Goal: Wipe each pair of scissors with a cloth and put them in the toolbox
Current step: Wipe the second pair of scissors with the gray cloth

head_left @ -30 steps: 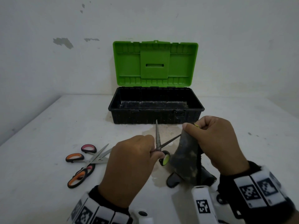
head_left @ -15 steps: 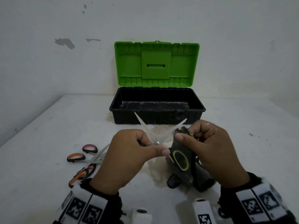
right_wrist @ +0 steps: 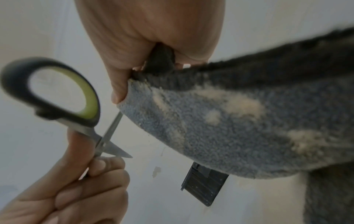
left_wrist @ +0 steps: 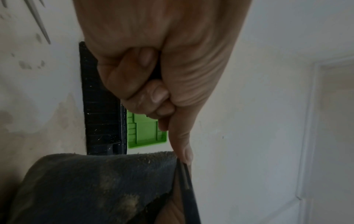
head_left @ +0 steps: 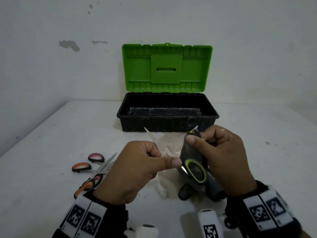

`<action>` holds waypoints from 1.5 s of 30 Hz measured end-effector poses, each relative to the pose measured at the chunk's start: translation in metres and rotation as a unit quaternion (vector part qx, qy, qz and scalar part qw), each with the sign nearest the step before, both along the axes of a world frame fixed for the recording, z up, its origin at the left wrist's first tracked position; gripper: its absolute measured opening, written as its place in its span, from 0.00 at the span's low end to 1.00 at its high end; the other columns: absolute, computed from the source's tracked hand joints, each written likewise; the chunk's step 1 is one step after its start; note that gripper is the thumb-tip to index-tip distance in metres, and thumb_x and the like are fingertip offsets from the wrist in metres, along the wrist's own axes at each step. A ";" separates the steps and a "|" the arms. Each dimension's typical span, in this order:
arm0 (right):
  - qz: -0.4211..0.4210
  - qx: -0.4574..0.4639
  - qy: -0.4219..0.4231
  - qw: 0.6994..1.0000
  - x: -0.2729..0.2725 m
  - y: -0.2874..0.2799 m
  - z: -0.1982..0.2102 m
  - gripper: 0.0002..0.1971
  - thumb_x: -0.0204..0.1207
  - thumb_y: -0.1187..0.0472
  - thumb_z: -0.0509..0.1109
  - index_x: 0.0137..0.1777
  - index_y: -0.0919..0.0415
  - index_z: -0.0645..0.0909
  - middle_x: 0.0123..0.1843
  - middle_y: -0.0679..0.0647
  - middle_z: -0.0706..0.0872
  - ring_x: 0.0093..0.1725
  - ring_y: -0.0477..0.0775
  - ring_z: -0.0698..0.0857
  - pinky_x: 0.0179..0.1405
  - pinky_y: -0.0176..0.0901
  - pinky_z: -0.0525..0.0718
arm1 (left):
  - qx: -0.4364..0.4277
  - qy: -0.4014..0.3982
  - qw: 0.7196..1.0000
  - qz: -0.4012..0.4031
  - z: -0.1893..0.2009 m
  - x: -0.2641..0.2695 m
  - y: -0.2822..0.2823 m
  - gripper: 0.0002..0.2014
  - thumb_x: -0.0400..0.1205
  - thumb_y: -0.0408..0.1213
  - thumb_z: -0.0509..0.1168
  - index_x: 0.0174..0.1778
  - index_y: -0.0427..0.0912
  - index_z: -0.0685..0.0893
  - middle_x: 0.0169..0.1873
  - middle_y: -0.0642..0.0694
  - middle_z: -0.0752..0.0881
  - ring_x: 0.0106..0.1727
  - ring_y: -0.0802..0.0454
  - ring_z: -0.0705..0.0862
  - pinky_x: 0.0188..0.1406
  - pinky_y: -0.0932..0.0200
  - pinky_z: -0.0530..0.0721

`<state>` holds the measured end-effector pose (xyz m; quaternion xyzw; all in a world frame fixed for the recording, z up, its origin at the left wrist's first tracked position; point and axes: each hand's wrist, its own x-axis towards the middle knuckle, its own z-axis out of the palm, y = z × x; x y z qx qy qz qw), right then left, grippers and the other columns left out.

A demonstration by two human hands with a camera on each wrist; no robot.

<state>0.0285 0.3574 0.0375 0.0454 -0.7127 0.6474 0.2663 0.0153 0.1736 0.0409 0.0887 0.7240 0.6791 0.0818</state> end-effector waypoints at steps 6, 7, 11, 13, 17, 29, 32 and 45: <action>-0.056 -0.036 0.007 0.998 -0.019 0.014 0.000 0.14 0.61 0.51 0.81 0.27 0.54 0.79 0.22 0.46 0.81 0.25 0.46 0.79 0.26 0.37 0.79 | 0.017 -0.044 0.999 -0.012 -0.007 -0.001 -0.001 0.26 0.50 0.47 0.83 0.28 0.35 0.76 0.16 0.44 0.68 0.16 0.53 0.60 0.15 0.67 0.61; -0.065 -0.044 0.007 0.997 -0.021 0.017 0.001 0.14 0.62 0.51 0.81 0.27 0.54 0.79 0.21 0.45 0.80 0.24 0.45 0.78 0.26 0.37 0.79 | 0.021 -0.052 0.998 -0.016 -0.008 -0.002 -0.002 0.26 0.50 0.47 0.83 0.28 0.35 0.76 0.16 0.44 0.67 0.16 0.53 0.60 0.15 0.68 0.61; -0.067 -0.066 0.012 0.996 -0.023 0.024 0.003 0.14 0.63 0.52 0.80 0.30 0.57 0.78 0.21 0.44 0.80 0.24 0.43 0.79 0.26 0.36 0.81 | 0.033 -0.065 0.997 -0.008 -0.009 -0.005 -0.004 0.24 0.52 0.45 0.82 0.25 0.38 0.74 0.15 0.46 0.67 0.15 0.55 0.60 0.15 0.69 0.60; -0.047 -0.048 0.019 0.998 -0.018 0.019 0.003 0.13 0.63 0.54 0.80 0.30 0.56 0.77 0.21 0.44 0.80 0.23 0.42 0.79 0.25 0.34 0.80 | 0.035 -0.068 0.997 -0.002 -0.010 -0.008 -0.005 0.22 0.54 0.44 0.82 0.24 0.39 0.74 0.15 0.47 0.67 0.15 0.55 0.60 0.15 0.69 0.60; 0.004 0.015 0.021 1.000 -0.008 0.002 -0.004 0.12 0.61 0.54 0.81 0.28 0.53 0.79 0.24 0.48 0.83 0.25 0.45 0.79 0.24 0.35 0.80 | 0.026 -0.063 0.998 -0.008 -0.011 -0.009 -0.002 0.22 0.54 0.44 0.83 0.24 0.39 0.74 0.15 0.46 0.68 0.15 0.54 0.60 0.15 0.68 0.60; -0.036 0.153 0.012 0.987 -0.007 0.003 0.006 0.14 0.63 0.54 0.85 0.28 0.56 0.81 0.28 0.49 0.87 0.26 0.42 0.83 0.27 0.30 0.79 | -0.163 0.111 0.977 0.082 -0.011 -0.007 -0.003 0.24 0.56 0.53 0.84 0.27 0.38 0.81 0.17 0.54 0.74 0.19 0.62 0.69 0.21 0.69 0.70; -0.023 0.265 -0.011 0.964 -0.004 -0.011 0.002 0.14 0.62 0.49 0.84 0.28 0.52 0.82 0.32 0.43 0.86 0.30 0.44 0.84 0.27 0.27 0.77 | -0.179 0.129 0.972 0.084 -0.010 -0.005 0.000 0.22 0.57 0.52 0.84 0.25 0.42 0.80 0.17 0.55 0.74 0.19 0.62 0.69 0.20 0.69 0.69; -0.078 0.283 -0.017 0.956 -0.005 -0.014 0.000 0.14 0.66 0.49 0.83 0.28 0.52 0.82 0.27 0.45 0.85 0.32 0.43 0.84 0.28 0.25 0.76 | -0.245 0.142 0.952 0.113 -0.006 -0.003 0.003 0.23 0.56 0.56 0.84 0.24 0.45 0.80 0.17 0.53 0.77 0.19 0.62 0.72 0.19 0.70 0.71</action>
